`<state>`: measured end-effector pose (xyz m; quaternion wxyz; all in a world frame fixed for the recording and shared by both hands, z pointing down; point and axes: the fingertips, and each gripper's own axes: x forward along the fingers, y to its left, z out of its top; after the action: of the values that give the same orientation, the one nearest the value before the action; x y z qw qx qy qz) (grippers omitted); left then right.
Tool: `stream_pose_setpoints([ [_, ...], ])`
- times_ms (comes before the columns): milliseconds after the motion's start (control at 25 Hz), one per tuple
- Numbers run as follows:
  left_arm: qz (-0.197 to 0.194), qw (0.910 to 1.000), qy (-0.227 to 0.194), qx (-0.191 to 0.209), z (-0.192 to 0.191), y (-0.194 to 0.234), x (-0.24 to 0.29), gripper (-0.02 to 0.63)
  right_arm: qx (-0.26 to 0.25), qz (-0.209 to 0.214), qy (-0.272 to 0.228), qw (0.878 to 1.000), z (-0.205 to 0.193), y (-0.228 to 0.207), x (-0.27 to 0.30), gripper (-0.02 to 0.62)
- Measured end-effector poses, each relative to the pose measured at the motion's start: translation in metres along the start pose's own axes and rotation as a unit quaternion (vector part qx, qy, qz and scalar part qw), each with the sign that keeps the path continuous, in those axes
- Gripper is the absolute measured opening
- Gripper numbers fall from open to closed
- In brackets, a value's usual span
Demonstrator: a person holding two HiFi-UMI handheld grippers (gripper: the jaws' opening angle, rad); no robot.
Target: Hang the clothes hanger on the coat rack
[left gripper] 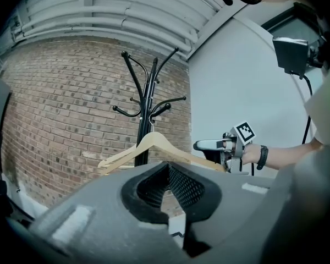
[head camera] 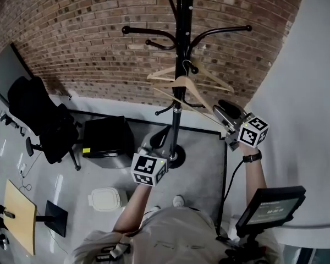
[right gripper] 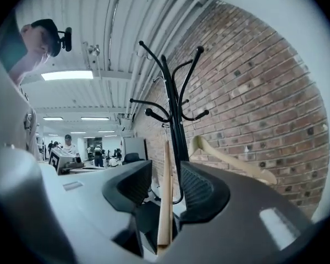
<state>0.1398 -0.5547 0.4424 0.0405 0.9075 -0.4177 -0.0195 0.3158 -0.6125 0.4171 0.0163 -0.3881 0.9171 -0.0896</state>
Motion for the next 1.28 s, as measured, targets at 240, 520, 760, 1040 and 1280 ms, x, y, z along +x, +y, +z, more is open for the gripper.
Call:
stream_pose_setpoints([
  [240, -0.018, 0.9998, -0.007, 0.001, 0.007, -0.01, -0.002, 0.003, -0.072, -0.07, -0.028, 0.995, 0.013, 0.021, -0.028, 0.146],
  [520, -0.037, 0.9993, -0.009, -0.004, 0.009, -0.027, -0.01, 0.003, -0.099, -0.12, -0.05, 0.987, 0.003, 0.065, -0.035, 0.111],
  [760, -0.048, 0.9988, -0.004, -0.008, 0.009, -0.034, -0.03, 0.003, -0.099, -0.186, -0.059, 0.976, -0.011, 0.098, -0.044, -0.002],
  [1040, -0.052, 0.9986, 0.0, -0.011, 0.005, -0.032, -0.056, 0.003, -0.099, -0.272, -0.047, 0.956, -0.036, 0.131, -0.054, -0.002],
  [1280, -0.017, 0.9991, -0.037, -0.012, 0.011, -0.018, -0.089, 0.003, -0.123, -0.304, -0.012, 0.945, -0.053, 0.178, -0.054, 0.0],
])
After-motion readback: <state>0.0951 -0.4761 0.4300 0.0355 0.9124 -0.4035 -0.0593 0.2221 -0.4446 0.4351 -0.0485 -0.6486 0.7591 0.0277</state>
